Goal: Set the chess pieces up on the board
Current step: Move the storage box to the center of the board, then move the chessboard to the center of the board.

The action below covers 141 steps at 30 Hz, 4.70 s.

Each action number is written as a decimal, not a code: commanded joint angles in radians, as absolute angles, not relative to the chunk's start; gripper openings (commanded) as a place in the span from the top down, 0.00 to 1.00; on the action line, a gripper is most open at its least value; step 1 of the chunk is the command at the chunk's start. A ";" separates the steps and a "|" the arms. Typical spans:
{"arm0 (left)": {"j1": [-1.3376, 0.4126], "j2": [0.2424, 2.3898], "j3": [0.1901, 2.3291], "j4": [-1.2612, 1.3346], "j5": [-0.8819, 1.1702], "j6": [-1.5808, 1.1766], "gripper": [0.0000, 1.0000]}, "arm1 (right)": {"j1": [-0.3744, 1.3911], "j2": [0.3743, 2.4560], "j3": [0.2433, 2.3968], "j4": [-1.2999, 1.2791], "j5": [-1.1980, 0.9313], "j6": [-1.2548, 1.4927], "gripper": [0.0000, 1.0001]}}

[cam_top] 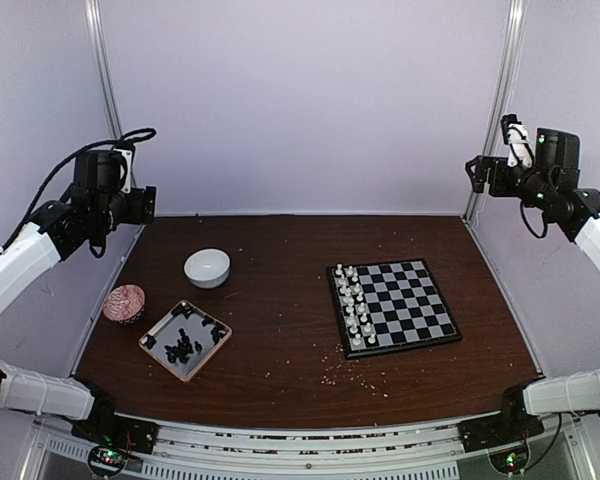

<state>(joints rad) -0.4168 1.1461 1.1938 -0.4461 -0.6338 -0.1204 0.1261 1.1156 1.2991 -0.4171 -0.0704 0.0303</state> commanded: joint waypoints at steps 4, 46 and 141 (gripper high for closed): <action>-0.335 1.111 1.100 -0.334 -0.477 -0.123 0.09 | 0.105 1.175 1.226 -0.355 -0.079 -0.014 0.01; -0.777 1.508 0.904 -0.716 -0.032 -0.504 0.45 | 0.063 1.378 1.198 -0.575 -0.484 -0.148 0.48; -1.026 1.791 1.277 -0.376 0.059 -0.374 0.54 | 0.229 2.378 2.060 -0.966 0.200 -0.444 0.71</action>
<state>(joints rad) -1.0183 1.8194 1.2964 -0.4164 0.0662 -0.3836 0.1894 2.3669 2.0567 -0.9951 0.0841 -0.4236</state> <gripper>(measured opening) 0.462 0.281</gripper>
